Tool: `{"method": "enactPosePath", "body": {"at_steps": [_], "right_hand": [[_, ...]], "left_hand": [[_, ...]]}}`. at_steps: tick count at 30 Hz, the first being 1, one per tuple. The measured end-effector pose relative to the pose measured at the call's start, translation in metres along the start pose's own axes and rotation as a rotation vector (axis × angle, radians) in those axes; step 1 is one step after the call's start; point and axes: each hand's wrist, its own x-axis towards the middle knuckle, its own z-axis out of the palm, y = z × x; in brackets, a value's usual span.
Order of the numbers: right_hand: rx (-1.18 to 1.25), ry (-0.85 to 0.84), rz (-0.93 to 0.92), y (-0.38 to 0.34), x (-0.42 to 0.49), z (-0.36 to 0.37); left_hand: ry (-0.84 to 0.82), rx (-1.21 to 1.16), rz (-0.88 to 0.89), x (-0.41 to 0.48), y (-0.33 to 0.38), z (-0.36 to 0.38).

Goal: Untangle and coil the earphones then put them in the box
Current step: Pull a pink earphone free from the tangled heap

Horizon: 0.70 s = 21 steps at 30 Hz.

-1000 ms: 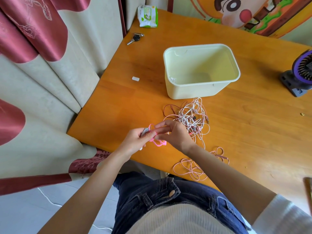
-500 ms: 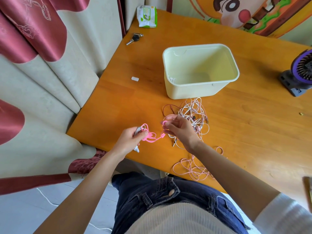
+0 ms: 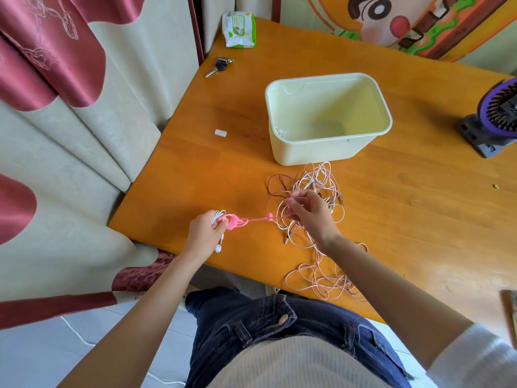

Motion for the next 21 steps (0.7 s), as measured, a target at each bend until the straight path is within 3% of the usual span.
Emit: {"method": "enactPosePath", "body": {"at_steps": [9, 15, 21], "right_hand": [[-0.148, -0.037, 0.087, 0.014, -0.002, 0.007], [-0.523, -0.092, 0.156, 0.03, -0.005, 0.005], [-0.758, -0.182, 0.095, 0.043, -0.012, 0.004]], "left_hand": [[-0.059, -0.093, 0.141, -0.008, 0.044, 0.02], [-0.204, 0.072, 0.273, -0.015, 0.05, 0.053], [-0.117, 0.149, 0.285, -0.012, 0.05, 0.062]]}}
